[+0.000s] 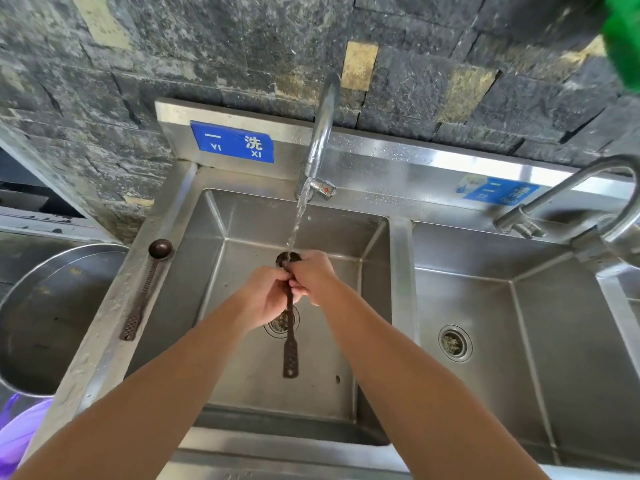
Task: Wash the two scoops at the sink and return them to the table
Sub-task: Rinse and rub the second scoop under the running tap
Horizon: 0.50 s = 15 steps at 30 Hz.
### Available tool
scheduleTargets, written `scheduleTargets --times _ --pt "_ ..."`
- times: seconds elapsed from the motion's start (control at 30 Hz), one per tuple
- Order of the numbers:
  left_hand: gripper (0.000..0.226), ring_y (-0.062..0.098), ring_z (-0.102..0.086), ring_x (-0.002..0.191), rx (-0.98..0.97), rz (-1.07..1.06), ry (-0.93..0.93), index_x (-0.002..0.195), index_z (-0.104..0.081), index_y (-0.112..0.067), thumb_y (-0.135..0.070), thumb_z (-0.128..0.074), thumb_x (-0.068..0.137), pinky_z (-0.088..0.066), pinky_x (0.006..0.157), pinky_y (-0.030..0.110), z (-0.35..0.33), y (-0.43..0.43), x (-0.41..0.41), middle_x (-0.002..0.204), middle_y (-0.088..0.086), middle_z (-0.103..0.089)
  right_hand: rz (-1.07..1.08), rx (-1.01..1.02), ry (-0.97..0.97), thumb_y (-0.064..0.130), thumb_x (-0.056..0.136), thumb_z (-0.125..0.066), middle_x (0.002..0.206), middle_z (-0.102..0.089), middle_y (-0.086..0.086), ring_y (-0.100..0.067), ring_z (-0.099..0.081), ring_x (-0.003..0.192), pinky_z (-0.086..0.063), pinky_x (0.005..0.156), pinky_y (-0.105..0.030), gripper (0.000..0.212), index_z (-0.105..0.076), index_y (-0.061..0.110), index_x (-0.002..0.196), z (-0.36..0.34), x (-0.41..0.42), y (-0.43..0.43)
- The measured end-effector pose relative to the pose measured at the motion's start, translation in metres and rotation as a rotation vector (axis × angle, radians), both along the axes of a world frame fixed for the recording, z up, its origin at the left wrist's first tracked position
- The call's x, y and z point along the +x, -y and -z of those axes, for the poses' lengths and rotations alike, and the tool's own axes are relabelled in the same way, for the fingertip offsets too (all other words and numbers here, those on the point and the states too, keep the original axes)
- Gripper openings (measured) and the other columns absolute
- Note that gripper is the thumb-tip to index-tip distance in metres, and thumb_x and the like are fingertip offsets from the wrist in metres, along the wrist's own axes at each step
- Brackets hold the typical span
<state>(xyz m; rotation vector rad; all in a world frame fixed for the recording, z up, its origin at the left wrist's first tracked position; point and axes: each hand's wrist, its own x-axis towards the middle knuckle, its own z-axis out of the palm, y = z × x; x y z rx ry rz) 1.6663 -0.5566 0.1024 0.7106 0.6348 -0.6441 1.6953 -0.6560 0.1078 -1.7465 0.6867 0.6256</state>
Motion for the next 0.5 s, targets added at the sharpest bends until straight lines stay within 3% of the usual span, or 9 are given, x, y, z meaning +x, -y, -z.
scheduleTargets --times 0.07,0.17,0.23,0.3,0.33,0.4,0.5 --pt "0.018 0.011 -0.043 0.053 0.159 0.113 0.043 0.110 -0.049 0.007 0.001 -0.035 0.099 -0.040 0.048 0.022 -0.002 -0.010 0.001 0.080 0.013 -0.049 0.025 -0.088 0.053 0.020 0.087 -0.071 0.073 -0.073 -0.009 -0.014 -0.064 0.042 -0.056 0.043 -0.023 0.010 -0.075 0.011 0.091 0.002 0.006 0.000" --pt "0.030 0.009 -0.032 0.043 0.612 0.390 0.222 0.096 -0.061 0.003 -0.019 -0.041 0.104 -0.029 0.041 0.023 -0.004 -0.013 0.003 0.061 0.002 -0.046 0.025 -0.131 0.107 0.019 0.087 -0.064 0.073 -0.075 -0.012 -0.021 -0.073 0.063 -0.063 0.067 -0.031 0.015 -0.075 0.009 0.081 0.004 0.010 -0.002" --pt "0.034 0.010 -0.029 0.041 0.838 0.391 0.295 0.089 -0.062 -0.002 -0.025 -0.040 0.104 -0.023 0.043 0.023 -0.003 -0.008 0.004 0.055 -0.001 -0.041 0.111 0.110 0.085 0.000 0.090 -0.053 0.089 -0.074 -0.019 -0.029 -0.074 0.080 -0.062 0.076 -0.041 0.019 -0.071 0.001 0.093 0.006 0.010 -0.006" --pt "0.034 0.009 -0.029 0.039 0.852 0.291 0.293 0.083 -0.056 -0.006 -0.025 -0.039 0.105 -0.022 0.042 0.021 0.000 -0.004 0.003 0.054 -0.001 -0.037 0.247 0.470 0.056 -0.017 0.089 -0.043 0.100 -0.069 -0.026 -0.028 -0.074 0.081 -0.060 0.068 -0.038 0.029 -0.064 -0.006 0.106 0.004 0.010 -0.008" --pt "0.034 0.008 -0.028 0.036 0.817 0.252 0.293 0.079 -0.052 -0.008 -0.025 -0.038 0.105 -0.022 0.039 0.019 0.002 -0.002 0.002 0.053 -0.001 -0.035 0.277 0.547 0.064 -0.018 0.089 -0.044 0.102 -0.068 -0.028 -0.029 -0.074 0.081 -0.060 0.064 -0.036 0.029 -0.063 -0.007 0.107 0.007 0.010 -0.006" --pt "0.036 0.007 -0.025 0.034 0.781 0.238 0.319 0.073 -0.048 -0.012 -0.023 -0.037 0.105 -0.019 0.036 0.017 0.003 0.002 -0.003 0.050 -0.003 -0.031 0.251 0.428 0.106 -0.008 0.089 -0.059 0.097 -0.072 -0.027 -0.033 -0.074 0.082 -0.062 0.066 -0.039 0.014 -0.070 -0.002 0.096 0.011 0.010 -0.005" --pt "0.039 0.012 -0.028 0.038 0.850 0.260 0.368 0.066 -0.048 -0.015 -0.021 -0.037 0.104 -0.020 0.042 0.021 -0.001 0.007 -0.001 0.043 -0.006 -0.035 0.134 -0.045 0.211 0.014 0.082 -0.074 0.083 -0.076 -0.016 -0.029 -0.072 0.074 -0.062 0.074 -0.044 0.006 -0.077 0.010 0.085 0.011 0.012 -0.006"
